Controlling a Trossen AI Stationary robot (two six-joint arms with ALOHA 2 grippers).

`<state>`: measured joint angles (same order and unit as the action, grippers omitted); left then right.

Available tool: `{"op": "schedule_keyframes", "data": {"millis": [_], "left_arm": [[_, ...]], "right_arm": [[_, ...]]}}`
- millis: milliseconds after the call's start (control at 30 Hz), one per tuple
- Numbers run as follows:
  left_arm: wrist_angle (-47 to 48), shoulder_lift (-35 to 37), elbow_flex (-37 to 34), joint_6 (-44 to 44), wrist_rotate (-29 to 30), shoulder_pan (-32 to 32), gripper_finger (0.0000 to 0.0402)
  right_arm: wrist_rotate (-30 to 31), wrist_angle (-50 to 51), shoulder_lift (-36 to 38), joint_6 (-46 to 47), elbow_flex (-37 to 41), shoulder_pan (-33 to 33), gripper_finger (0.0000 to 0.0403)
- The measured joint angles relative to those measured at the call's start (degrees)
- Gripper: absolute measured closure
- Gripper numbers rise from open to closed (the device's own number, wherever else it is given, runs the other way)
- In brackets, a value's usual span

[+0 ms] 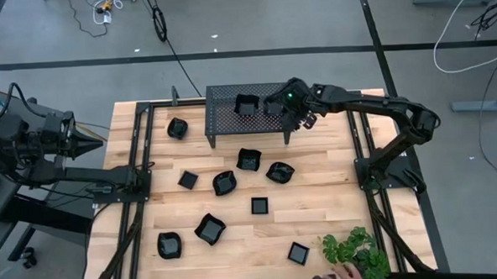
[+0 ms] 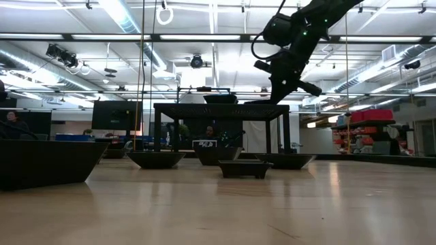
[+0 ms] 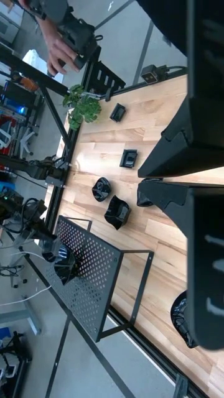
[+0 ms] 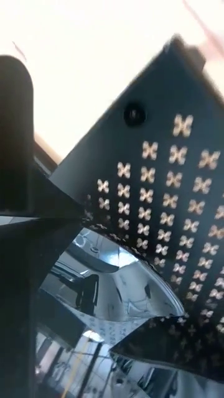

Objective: Pick & Place Mini shaped plates
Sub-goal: Put the leaf shaped plate on the shelf

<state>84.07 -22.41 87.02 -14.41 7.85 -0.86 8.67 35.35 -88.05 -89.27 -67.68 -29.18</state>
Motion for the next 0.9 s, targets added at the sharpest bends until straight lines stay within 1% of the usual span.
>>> {"op": "schedule_keyframes", "data": {"millis": [133, 400, 500, 633, 767, 900], "left_arm": [[0.00, 0.00, 0.00, 0.00, 0.01, -0.01, 0.0376], [0.00, 0.00, 0.00, 0.00, 0.01, 0.00, 0.0376], [0.00, 0.00, 0.00, 0.00, -0.01, 0.00, 0.0376], [-0.01, 0.00, 0.00, 0.00, -0.01, -0.01, 0.0376], [0.01, 0.00, 0.00, 0.00, -0.01, 0.00, 0.0376], [0.01, 0.00, 0.00, 0.00, -0.01, -0.02, 0.0376]], "right_arm": [[-4.11, 0.58, 1.83, -1.64, 0.00, -0.71, 0.0401], [-9.19, 0.47, 3.93, -4.70, 0.00, -3.75, 0.0401], [-9.73, 0.47, 3.93, -5.81, 0.00, -4.46, 0.0401], [-9.80, 0.46, 3.93, -10.88, 0.00, -4.81, 0.0401], [-10.40, 0.46, 3.93, -11.69, 0.00, -4.81, 0.0401], [-12.51, 0.46, 3.93, -11.72, 0.00, -4.81, 0.0401]]}}
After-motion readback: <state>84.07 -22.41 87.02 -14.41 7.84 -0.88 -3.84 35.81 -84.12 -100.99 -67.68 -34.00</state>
